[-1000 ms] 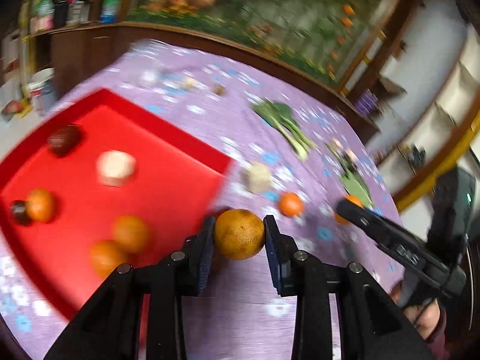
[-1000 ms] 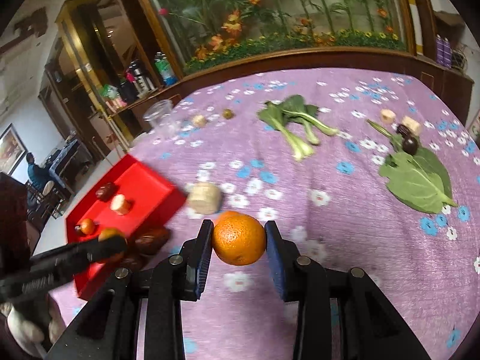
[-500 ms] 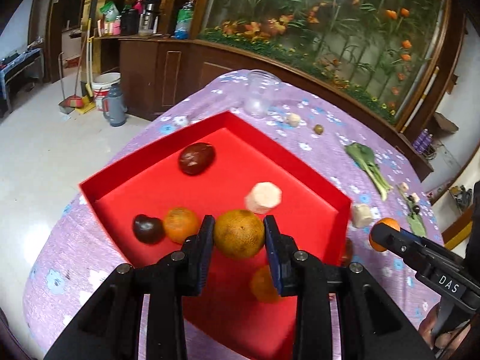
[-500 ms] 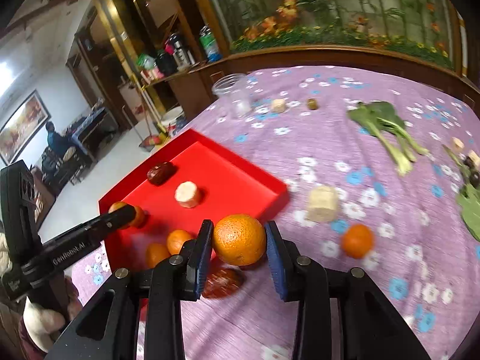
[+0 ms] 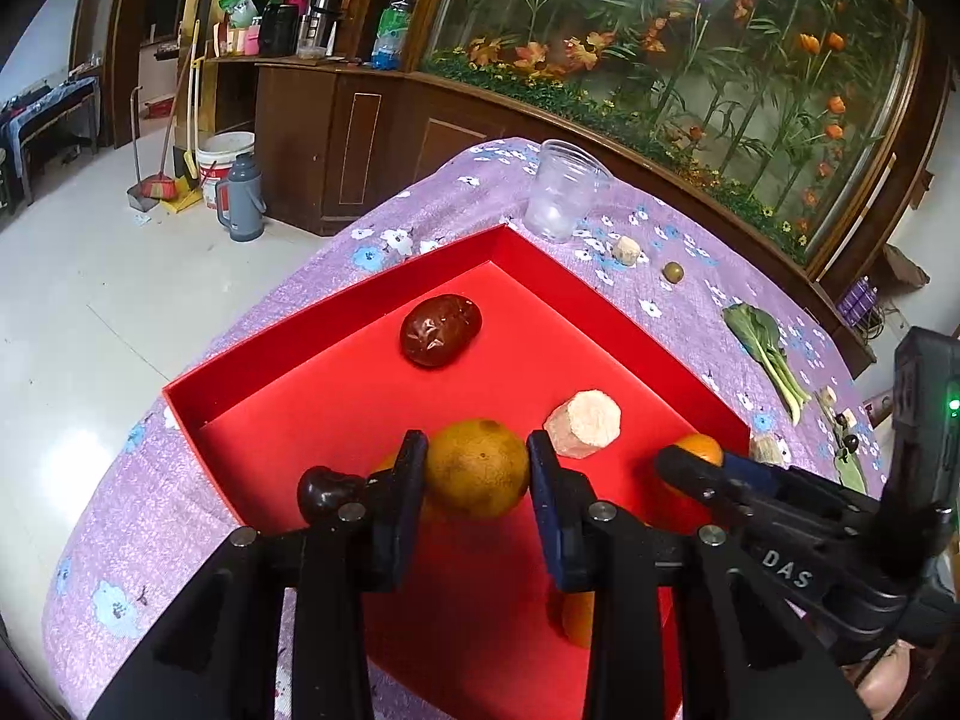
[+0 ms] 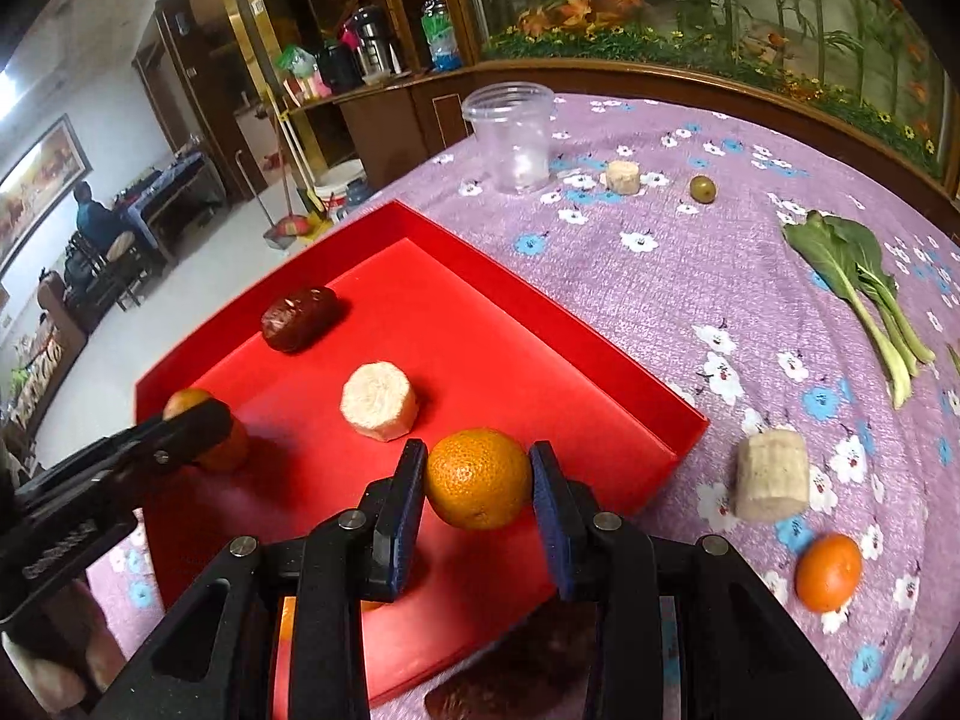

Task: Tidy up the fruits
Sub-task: 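Carry both tangerines into the red tray and open both tools to release, then grasp a beige root slice with the left tool while the right tool grasps a dark red date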

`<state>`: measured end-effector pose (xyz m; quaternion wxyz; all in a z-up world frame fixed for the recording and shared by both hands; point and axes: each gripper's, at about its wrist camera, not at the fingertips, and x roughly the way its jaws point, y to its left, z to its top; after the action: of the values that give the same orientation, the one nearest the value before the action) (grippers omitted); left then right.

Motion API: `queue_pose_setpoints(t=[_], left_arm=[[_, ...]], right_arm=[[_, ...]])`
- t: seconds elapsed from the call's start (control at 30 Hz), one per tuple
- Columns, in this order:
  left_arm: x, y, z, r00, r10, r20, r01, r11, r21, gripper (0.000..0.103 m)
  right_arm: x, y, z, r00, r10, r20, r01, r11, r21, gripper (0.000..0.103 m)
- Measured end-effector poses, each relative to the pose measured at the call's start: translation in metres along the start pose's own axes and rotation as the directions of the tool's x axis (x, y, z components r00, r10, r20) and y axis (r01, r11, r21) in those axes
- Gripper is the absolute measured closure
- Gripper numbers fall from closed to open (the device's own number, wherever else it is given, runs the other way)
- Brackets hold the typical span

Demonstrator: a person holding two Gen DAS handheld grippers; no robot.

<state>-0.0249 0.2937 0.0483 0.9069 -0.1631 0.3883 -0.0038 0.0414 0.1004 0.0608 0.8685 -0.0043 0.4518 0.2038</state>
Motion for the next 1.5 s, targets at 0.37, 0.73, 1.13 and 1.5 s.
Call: queue_pose_setpoints(t=[0.37,0.73,1.13,1.5], left_arm=[[-0.011,0.005,0.005,0.999,-0.026,0.027,0.028,0.999,-0.044,0.047],[-0.055,-0.007,0.004,0.994,-0.063,0.089,0.067,0.997,-0.037,0.039],[-0.074,-0.051,-0.011,0.989,-0.118,0.084,0.114,0.992,0.046,0.038],[-0.056,-0.064,-0.015,0.992,-0.12,0.041,0.117,0.991,0.069,0.038]], right_arm=[[-0.005,0.001,0.003,0.999,0.017,0.039,-0.017,1.0,0.007,0.047],[-0.062,-0.026,-0.012,0.993,-0.019,0.116,0.009,0.996,0.09,0.045],[-0.098,-0.097,-0.058,0.982,-0.147,0.115,0.121,0.971,0.205,0.041],[-0.082,-0.103,-0.061,0.991,-0.1,0.084,0.086,0.983,0.161,0.041]])
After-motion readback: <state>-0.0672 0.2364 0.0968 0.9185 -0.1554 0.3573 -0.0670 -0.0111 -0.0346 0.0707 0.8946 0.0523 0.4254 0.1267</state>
